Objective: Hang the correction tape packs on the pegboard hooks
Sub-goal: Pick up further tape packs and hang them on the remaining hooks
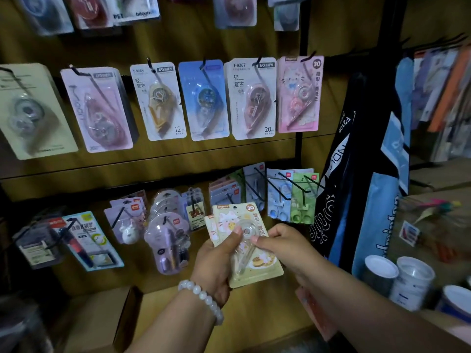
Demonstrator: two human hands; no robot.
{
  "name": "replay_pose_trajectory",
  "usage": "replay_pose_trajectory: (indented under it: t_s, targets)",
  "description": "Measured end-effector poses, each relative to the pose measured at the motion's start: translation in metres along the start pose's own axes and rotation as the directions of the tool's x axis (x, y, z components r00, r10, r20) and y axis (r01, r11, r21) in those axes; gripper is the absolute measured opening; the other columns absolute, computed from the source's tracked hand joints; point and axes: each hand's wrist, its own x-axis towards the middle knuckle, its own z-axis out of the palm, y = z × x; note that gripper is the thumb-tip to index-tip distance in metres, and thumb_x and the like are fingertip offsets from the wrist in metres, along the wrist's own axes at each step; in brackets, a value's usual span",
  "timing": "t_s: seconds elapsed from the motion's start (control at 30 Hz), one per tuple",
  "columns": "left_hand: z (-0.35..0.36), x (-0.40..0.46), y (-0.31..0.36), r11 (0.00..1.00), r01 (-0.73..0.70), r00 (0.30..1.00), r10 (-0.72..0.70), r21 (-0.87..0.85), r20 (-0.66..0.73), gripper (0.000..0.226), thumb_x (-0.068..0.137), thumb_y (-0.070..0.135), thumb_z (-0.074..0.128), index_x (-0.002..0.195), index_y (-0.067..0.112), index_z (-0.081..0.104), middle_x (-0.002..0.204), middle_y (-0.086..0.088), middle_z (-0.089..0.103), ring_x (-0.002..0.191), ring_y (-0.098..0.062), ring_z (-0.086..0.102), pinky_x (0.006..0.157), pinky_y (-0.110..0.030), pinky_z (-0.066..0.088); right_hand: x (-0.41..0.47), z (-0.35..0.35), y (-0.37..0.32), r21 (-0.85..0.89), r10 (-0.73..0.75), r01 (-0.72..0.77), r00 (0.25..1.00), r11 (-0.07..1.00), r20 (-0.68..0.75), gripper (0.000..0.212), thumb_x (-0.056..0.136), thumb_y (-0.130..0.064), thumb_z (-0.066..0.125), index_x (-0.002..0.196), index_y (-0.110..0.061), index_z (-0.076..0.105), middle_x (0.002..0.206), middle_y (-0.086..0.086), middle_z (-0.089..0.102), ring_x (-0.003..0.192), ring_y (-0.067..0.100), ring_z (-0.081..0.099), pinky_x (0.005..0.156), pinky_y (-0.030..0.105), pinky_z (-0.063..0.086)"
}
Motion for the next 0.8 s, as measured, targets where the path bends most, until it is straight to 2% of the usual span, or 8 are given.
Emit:
replay_pose_trajectory:
  t_s: [0.23, 0.33, 0.43, 0.53, 0.63, 0.8]
  targets:
    - [0.000, 0.002, 0.001, 0.999, -0.020, 1.000, 0.021, 0.049, -0.020, 0.029, 0.087, 0.018, 0.068, 0.113, 0.005, 0.067, 0.098, -0.019, 0.076, 0.085, -0.037, 0.074, 0.069, -0.046, 0.060, 0.002, -0.003, -0.003, -0.015, -0.049, 0.048, 0.999, 0.999, -0.022, 0.019, 0.081, -0.025, 0.075, 0.078, -0.014, 0.059, 0.078, 0.005, 0.071, 0.064, 0.016, 0.065, 0.061, 0.029, 0.052]
    - [-0.001, 0.004, 0.000, 1.000, -0.020, 0.999, 0.021, 0.024, -0.034, 0.028, 0.092, 0.017, 0.063, 0.117, 0.004, 0.064, 0.099, -0.018, 0.076, 0.086, -0.035, 0.074, 0.068, -0.044, 0.060, 0.006, -0.017, -0.011, -0.008, -0.085, 0.085, 0.993, 0.996, -0.086, 0.015, 0.083, -0.020, 0.073, 0.076, -0.011, 0.063, 0.077, 0.009, 0.071, 0.064, 0.022, 0.066, 0.062, 0.029, 0.051]
    - [-0.005, 0.006, 0.000, 1.000, -0.023, 0.998, 0.024, 0.019, -0.055, 0.026, 0.092, 0.011, 0.063, 0.117, 0.002, 0.061, 0.097, -0.020, 0.076, 0.081, -0.037, 0.074, 0.068, -0.047, 0.060, 0.010, -0.036, -0.024, 0.040, -0.154, 0.163, 0.973, 0.986, -0.172, 0.011, 0.086, -0.019, 0.070, 0.087, -0.008, 0.068, 0.088, 0.015, 0.073, 0.077, 0.030, 0.071, 0.067, 0.033, 0.055]
    - [-0.007, 0.007, 0.001, 1.000, -0.002, 0.999, 0.003, 0.019, -0.049, 0.025, 0.093, 0.009, 0.061, 0.117, 0.002, 0.061, 0.100, -0.022, 0.075, 0.085, -0.041, 0.073, 0.072, -0.054, 0.059, 0.016, -0.059, -0.048, 0.138, -0.239, 0.286, 0.929, 0.948, -0.283, 0.007, 0.087, -0.019, 0.068, 0.085, -0.012, 0.068, 0.083, 0.009, 0.073, 0.073, 0.026, 0.070, 0.065, 0.035, 0.055]
    - [-0.005, 0.011, 0.002, 1.000, 0.006, 0.998, -0.006, 0.004, -0.056, 0.024, 0.093, 0.006, 0.060, 0.117, 0.001, 0.061, 0.101, -0.023, 0.074, 0.086, -0.043, 0.072, 0.072, -0.056, 0.058, 0.026, -0.082, -0.078, 0.197, -0.312, 0.413, 0.863, 0.889, -0.398, 0.013, 0.088, -0.020, 0.068, 0.095, -0.009, 0.068, 0.083, 0.006, 0.070, 0.069, 0.019, 0.065, 0.062, 0.028, 0.052]
    - [0.000, 0.015, 0.002, 1.000, 0.017, 0.998, -0.016, 0.011, -0.065, 0.022, 0.091, 0.002, 0.061, 0.112, -0.001, 0.063, 0.097, -0.025, 0.074, 0.084, -0.045, 0.072, 0.072, -0.058, 0.058, 0.044, -0.112, -0.129, 0.208, -0.395, 0.557, 0.763, 0.804, -0.512, 0.008, 0.086, -0.025, 0.069, 0.091, -0.018, 0.069, 0.093, 0.005, 0.073, 0.085, 0.021, 0.069, 0.082, 0.037, 0.055]
